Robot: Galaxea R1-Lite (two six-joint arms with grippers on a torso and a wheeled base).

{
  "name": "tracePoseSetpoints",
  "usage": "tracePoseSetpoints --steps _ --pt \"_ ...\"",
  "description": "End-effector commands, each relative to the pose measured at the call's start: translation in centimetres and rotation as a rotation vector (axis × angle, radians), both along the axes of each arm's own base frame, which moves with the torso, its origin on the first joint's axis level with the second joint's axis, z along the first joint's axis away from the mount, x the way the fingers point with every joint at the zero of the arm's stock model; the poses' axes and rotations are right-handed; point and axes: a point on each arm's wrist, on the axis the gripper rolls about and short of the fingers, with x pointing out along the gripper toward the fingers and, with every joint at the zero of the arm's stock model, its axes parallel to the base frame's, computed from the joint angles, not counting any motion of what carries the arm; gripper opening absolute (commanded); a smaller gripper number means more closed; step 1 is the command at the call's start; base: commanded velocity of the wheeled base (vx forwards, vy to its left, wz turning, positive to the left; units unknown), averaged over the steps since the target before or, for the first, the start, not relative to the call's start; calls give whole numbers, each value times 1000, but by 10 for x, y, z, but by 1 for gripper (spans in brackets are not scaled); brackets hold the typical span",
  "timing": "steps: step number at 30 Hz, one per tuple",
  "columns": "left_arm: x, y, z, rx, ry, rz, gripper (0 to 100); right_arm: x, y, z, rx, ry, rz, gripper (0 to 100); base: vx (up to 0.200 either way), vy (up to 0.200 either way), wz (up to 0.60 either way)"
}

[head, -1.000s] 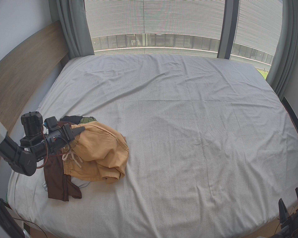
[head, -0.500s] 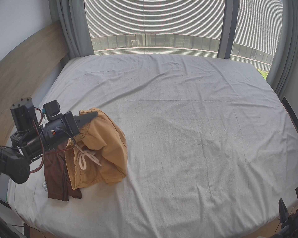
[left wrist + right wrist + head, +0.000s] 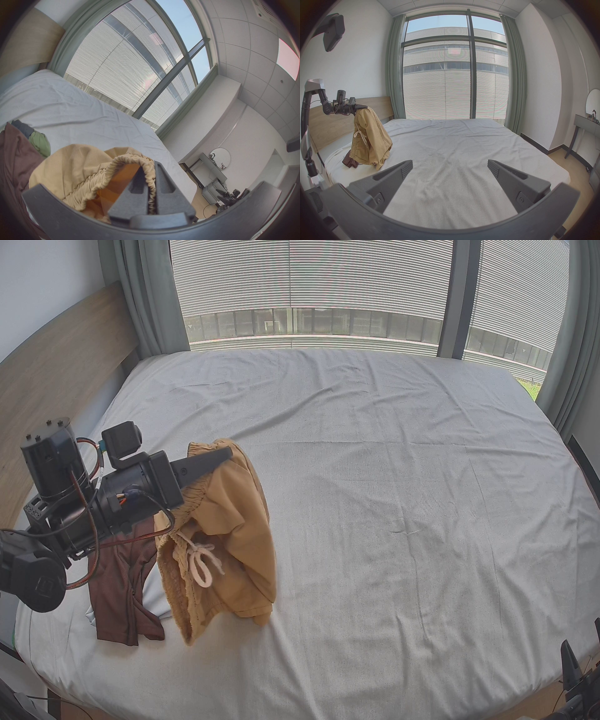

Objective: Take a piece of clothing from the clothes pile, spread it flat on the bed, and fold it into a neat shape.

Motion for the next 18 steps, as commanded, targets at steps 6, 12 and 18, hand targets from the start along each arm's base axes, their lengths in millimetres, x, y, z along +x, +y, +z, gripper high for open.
tracePoseSetpoints --steps 6,12,18 --pt "4 -7 -6 73 -60 -55 0 0 0 -5 0 4 0 100 0 0 0" --pt "-1 -16 -6 71 -66 -113 0 0 0 -5 0 4 0 100 0 0 0" --pt "8 -25 -5 64 -75 -141 0 0 0 -5 2 4 -1 100 0 0 0"
